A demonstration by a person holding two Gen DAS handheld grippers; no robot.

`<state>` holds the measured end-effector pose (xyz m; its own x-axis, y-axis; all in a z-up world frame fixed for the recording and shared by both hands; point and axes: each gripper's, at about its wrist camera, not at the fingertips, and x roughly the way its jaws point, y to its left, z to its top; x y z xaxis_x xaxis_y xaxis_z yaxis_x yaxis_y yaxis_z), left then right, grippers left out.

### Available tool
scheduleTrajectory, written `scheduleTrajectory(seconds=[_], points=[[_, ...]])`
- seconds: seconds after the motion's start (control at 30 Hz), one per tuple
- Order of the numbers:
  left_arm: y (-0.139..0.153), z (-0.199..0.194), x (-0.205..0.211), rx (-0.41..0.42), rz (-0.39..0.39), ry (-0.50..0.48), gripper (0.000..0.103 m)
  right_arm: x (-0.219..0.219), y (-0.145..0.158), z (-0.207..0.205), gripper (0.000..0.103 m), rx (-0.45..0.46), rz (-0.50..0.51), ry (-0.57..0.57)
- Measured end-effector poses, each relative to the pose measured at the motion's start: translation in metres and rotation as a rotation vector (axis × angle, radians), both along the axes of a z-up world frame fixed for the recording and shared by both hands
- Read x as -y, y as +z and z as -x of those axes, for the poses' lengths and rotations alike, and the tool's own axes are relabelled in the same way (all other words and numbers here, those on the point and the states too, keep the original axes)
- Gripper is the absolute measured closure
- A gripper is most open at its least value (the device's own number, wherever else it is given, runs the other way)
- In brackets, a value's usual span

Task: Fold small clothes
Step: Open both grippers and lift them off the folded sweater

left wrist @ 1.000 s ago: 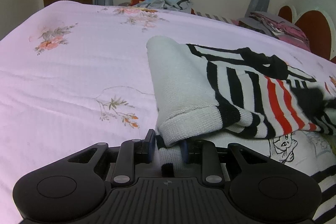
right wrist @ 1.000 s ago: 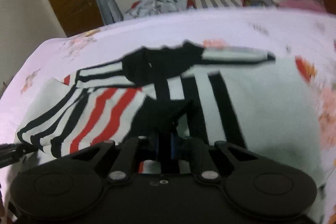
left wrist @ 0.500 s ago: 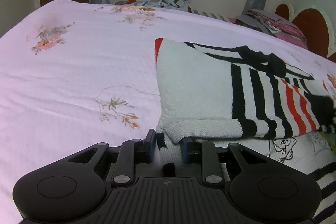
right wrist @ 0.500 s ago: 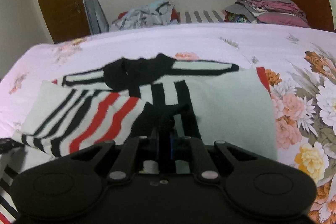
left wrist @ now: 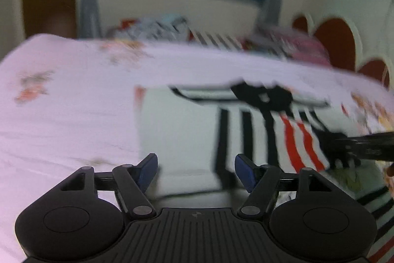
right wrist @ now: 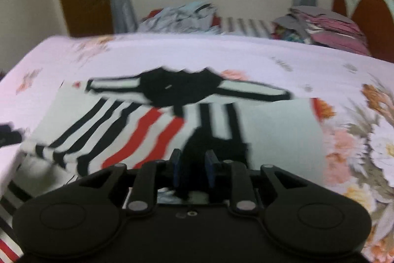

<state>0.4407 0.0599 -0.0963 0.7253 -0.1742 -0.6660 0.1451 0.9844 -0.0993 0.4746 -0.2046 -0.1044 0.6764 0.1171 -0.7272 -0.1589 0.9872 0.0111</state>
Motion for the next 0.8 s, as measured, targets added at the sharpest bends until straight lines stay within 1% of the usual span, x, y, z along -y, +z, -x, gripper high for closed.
scheduleTrajectory(seconds=[0.03,0.07,0.1,0.13,0.17,0.2,0.23,0.27,0.33,0.37,0.43,0.47,0.5,0.53,0.57,0.6,0.67,0.7,0.77,0.8], points=[[-0.012,-0.008,0.009,-0.053,-0.046,-0.007,0.034,-0.004,-0.011,-0.005,0.085,-0.047,0.049,-0.020],[-0.027,-0.015,0.014,-0.102,-0.081,-0.015,0.034,-0.002,-0.018,-0.006,0.085,-0.042,0.057,-0.030],[-0.029,-0.013,0.017,-0.073,-0.101,-0.033,0.034,-0.001,-0.017,-0.006,0.085,-0.042,0.044,-0.038],[-0.027,-0.015,0.018,-0.081,-0.115,-0.043,0.034,-0.001,-0.013,-0.007,0.085,-0.052,0.042,-0.046],[-0.021,-0.015,0.015,-0.078,-0.087,-0.040,0.034,0.000,-0.007,-0.006,0.084,-0.039,0.047,-0.054],[-0.016,-0.015,0.010,-0.068,-0.043,-0.035,0.034,0.003,-0.001,-0.004,0.080,-0.002,0.046,-0.063],[-0.012,-0.018,0.006,-0.060,-0.010,-0.025,0.034,0.007,0.003,-0.006,0.079,0.020,0.035,-0.072],[-0.009,-0.023,0.004,-0.056,0.003,-0.017,0.034,0.011,0.004,-0.010,0.079,0.020,0.023,-0.084],[-0.006,-0.041,0.006,-0.044,-0.024,-0.023,0.034,0.015,0.003,-0.023,0.078,0.015,-0.011,-0.097],[-0.005,-0.052,0.008,-0.042,-0.034,-0.029,0.034,0.014,0.002,-0.030,0.078,0.016,-0.010,-0.094],[-0.009,-0.083,0.005,-0.076,-0.016,-0.046,0.034,0.013,-0.006,-0.048,0.081,-0.001,0.017,-0.105],[-0.014,-0.098,0.004,-0.091,-0.031,-0.040,0.034,0.014,-0.012,-0.057,0.081,-0.027,0.054,-0.137],[-0.021,-0.114,0.001,-0.097,-0.062,-0.024,0.034,0.018,-0.016,-0.064,0.079,-0.035,0.081,-0.174],[-0.026,-0.129,-0.006,-0.101,-0.068,-0.006,0.034,0.025,-0.016,-0.068,0.076,-0.028,0.072,-0.210],[-0.029,-0.136,-0.014,-0.098,-0.053,0.003,0.034,0.029,-0.017,-0.072,0.076,-0.037,0.075,-0.237],[-0.029,-0.145,-0.020,-0.095,-0.036,0.009,0.034,0.033,-0.018,-0.074,0.077,-0.042,0.066,-0.240],[-0.028,-0.152,-0.027,-0.097,-0.009,0.007,0.034,0.037,-0.018,-0.075,0.076,-0.045,0.057,-0.233],[-0.027,-0.153,-0.027,-0.090,-0.009,0.003,0.034,0.036,-0.016,-0.075,0.077,-0.042,0.065,-0.231],[-0.019,-0.143,-0.032,-0.045,-0.035,0.049,0.034,0.034,-0.006,-0.068,0.076,0.006,0.027,-0.248],[-0.014,-0.138,-0.034,-0.008,-0.020,0.060,0.034,0.030,0.000,-0.065,0.076,0.026,0.000,-0.234]])
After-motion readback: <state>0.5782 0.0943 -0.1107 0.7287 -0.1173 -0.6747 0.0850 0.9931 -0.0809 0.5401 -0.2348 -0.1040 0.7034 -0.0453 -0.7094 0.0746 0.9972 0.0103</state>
